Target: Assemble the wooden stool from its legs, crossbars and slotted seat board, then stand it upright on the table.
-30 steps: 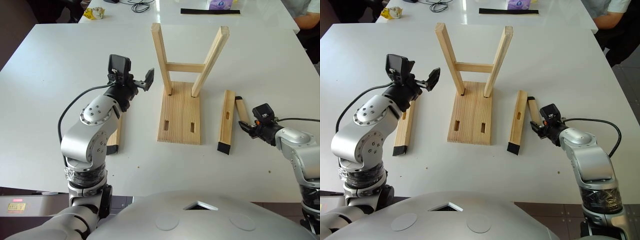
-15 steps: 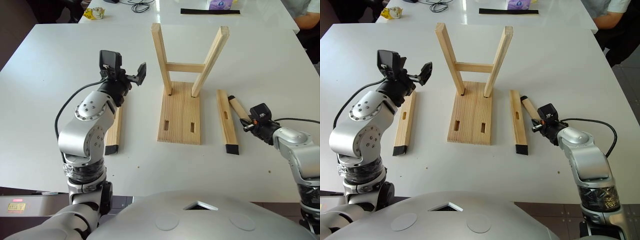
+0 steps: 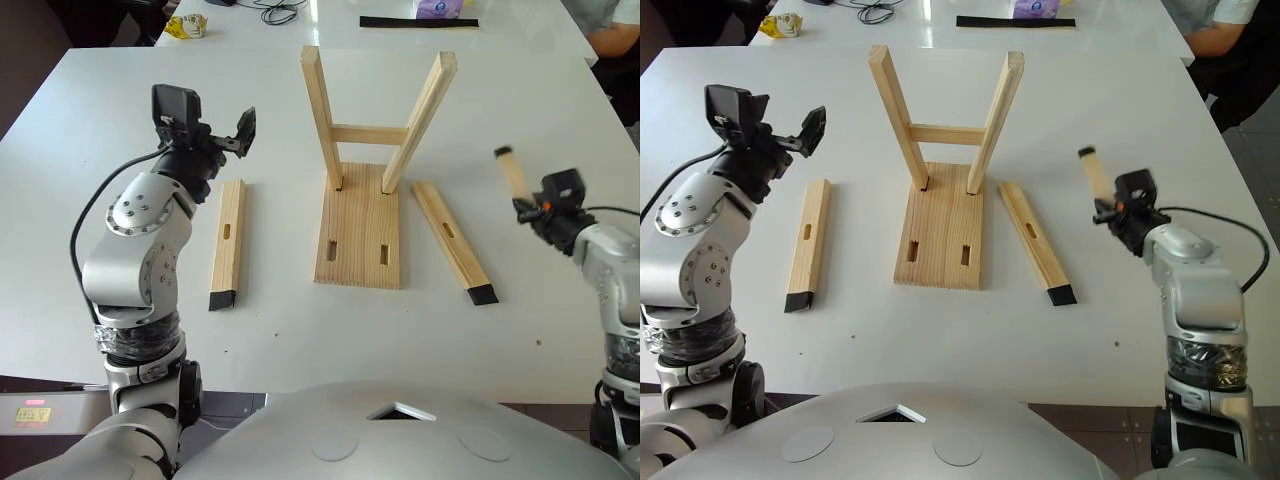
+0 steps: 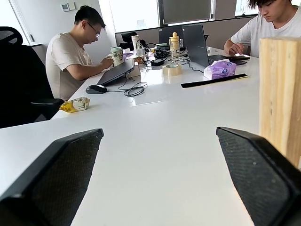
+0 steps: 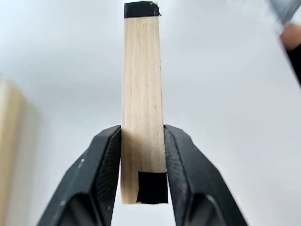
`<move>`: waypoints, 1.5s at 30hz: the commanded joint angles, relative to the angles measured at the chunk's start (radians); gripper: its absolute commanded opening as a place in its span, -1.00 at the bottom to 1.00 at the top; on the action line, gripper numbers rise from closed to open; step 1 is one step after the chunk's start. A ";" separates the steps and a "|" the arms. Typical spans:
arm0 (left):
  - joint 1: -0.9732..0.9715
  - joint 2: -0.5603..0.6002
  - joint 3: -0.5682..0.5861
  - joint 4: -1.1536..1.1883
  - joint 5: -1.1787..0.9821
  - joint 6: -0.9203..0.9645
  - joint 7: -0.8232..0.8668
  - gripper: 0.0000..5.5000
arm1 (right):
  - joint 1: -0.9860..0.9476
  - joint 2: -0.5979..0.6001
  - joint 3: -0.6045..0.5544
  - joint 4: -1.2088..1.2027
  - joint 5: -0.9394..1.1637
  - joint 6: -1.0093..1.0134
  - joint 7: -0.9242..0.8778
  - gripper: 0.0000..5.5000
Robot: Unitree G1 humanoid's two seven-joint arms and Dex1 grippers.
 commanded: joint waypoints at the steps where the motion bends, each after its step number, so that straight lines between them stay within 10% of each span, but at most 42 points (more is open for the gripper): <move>1: -0.038 0.044 0.096 0.010 -0.175 -0.003 -0.155 0.62 | -0.166 0.069 -0.189 -0.093 0.274 0.043 0.037 -0.52; 7: -0.090 0.052 0.249 0.104 -0.564 0.103 -0.271 0.62 | -0.248 0.107 -0.260 -0.122 0.597 0.119 0.053 -0.52; 15: -0.135 0.018 0.132 0.125 -0.895 0.233 -0.257 0.62 | -0.249 0.066 0.026 -0.151 0.736 0.156 0.258 -0.52; 45: -0.151 0.093 -0.096 0.117 -0.975 0.194 -0.412 0.62 | -0.285 -0.020 0.230 -0.099 0.924 0.217 0.452 -0.52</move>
